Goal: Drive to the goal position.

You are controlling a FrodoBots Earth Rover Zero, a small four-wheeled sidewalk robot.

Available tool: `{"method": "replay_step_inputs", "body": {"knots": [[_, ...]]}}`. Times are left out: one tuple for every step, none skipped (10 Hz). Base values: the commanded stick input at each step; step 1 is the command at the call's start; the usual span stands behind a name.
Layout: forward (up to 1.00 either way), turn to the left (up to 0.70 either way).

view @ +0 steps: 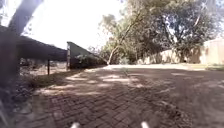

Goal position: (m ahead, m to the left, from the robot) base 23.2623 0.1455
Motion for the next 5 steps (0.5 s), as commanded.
{"method": "replay_step_inputs", "body": {"knots": [[0.69,0.0],[0.69,0.0],[0.69,0.0],[0.69,0.0],[0.69,0.0]]}}
